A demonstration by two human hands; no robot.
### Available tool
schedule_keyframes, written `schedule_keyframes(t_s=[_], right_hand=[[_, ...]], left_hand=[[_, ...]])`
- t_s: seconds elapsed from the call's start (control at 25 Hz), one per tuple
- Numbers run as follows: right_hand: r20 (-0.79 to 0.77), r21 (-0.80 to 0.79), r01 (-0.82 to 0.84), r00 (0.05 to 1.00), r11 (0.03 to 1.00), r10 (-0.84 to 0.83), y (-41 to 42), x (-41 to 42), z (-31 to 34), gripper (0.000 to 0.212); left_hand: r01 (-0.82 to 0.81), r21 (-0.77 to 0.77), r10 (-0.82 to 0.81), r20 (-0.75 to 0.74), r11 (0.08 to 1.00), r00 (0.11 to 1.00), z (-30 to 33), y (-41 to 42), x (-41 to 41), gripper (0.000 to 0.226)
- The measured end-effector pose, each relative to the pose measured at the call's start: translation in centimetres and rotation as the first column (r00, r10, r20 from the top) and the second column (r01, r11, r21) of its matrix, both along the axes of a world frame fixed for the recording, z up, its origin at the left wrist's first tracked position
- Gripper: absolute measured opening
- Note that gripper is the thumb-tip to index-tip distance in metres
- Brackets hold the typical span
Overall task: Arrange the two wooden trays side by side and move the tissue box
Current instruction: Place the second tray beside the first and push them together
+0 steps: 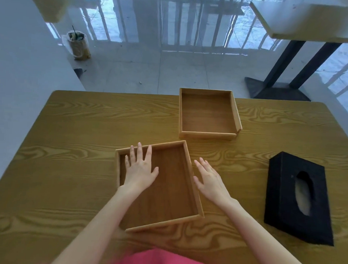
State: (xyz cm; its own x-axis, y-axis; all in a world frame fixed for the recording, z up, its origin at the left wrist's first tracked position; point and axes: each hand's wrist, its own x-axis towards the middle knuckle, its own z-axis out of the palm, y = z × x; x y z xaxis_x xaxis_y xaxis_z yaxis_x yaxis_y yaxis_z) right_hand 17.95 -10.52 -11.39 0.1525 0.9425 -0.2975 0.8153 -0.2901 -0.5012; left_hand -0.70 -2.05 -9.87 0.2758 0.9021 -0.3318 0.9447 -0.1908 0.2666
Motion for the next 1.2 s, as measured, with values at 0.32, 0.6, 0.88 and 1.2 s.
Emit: schedule_keyframes(t_s=[0.32,0.6,0.88,1.2], right_hand=[[-0.037,-0.029,0.069,0.997,0.997,-0.070,-3.3,-2.9,-0.6,0.060],[-0.016,-0.017,0.134,0.991,0.991,-0.134,-4.5,-3.6,-0.9,0.064],[-0.003,0.013,0.157,0.988,0.987,-0.157,-4.9,-4.1,-1.0,0.065],[-0.061,0.020,0.239,0.969,0.971,-0.237,-4.8,-4.6,-1.0,0.064]], left_hand=[[-0.246,-0.064,0.250,0.049,0.967,0.967,-0.9,-3.9,-6.3,0.072],[-0.335,-0.170,0.364,0.179,0.927,0.914,-1.5,-5.9,-8.2,0.069],[-0.346,-0.142,0.369,0.194,0.927,0.909,-1.5,-6.1,-9.2,0.061],[-0.395,-0.183,0.426,0.181,0.900,0.886,-1.8,-6.3,-9.7,0.054]])
